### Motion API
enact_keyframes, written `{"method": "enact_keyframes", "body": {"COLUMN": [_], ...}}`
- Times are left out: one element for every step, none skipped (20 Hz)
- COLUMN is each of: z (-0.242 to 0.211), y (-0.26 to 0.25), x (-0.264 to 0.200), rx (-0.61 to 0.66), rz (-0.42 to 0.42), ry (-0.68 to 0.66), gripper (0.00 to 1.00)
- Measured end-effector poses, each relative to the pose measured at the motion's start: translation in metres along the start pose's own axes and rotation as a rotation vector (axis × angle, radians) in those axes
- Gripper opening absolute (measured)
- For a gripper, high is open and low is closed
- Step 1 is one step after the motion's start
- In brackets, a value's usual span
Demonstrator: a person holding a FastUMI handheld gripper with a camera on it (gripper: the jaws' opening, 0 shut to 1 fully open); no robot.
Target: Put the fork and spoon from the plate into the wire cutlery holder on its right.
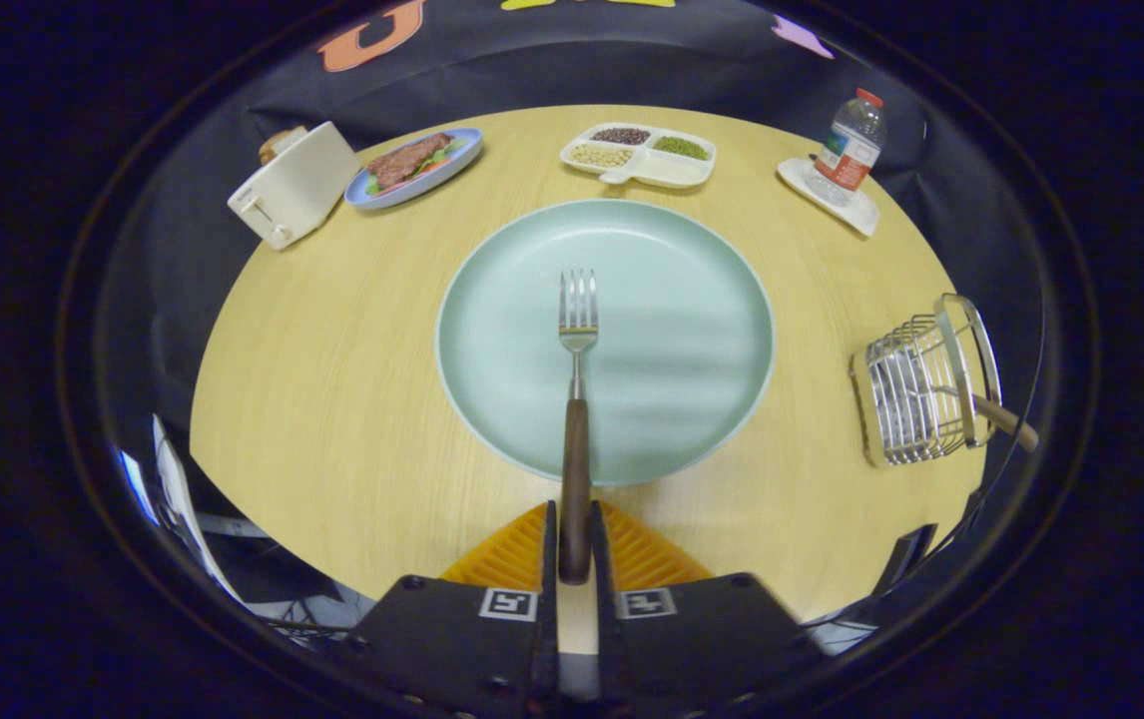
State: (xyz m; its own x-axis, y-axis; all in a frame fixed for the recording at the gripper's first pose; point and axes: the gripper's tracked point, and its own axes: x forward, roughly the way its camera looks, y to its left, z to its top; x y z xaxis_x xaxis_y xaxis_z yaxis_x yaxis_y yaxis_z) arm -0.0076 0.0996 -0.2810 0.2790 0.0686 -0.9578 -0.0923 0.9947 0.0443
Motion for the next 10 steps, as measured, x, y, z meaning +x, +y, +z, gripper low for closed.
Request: {"method": "enact_keyframes", "body": {"z": [-0.001, -0.001, 0.001, 0.0, 0.001, -0.001, 0.001, 0.002, 0.004, 0.006], "y": [0.001, 0.001, 0.002, 0.002, 0.003, 0.003, 0.002, -0.001, -0.003, -0.003], "x": [-0.001, -0.001, -0.002, -0.003, -0.003, -0.004, -0.004, -0.006, -0.008, -0.012], "rx": [-0.001, -0.001, -0.005, -0.008, -0.012, -0.018, -0.024, -0.022, -0.013, 0.0], "rz": [0.011, 0.02, 0.028, 0.037, 0.042, 0.047, 0.049, 0.052, 0.061, 0.074], "ry": [-0.001, -0.001, -0.008, -0.01, -0.009, -0.01, -0.015, -0.022, -0.025, -0.03], "gripper": [0.06, 0.06, 0.06, 0.01, 0.01, 0.01, 0.01, 0.0, 0.0, 0.0]}}
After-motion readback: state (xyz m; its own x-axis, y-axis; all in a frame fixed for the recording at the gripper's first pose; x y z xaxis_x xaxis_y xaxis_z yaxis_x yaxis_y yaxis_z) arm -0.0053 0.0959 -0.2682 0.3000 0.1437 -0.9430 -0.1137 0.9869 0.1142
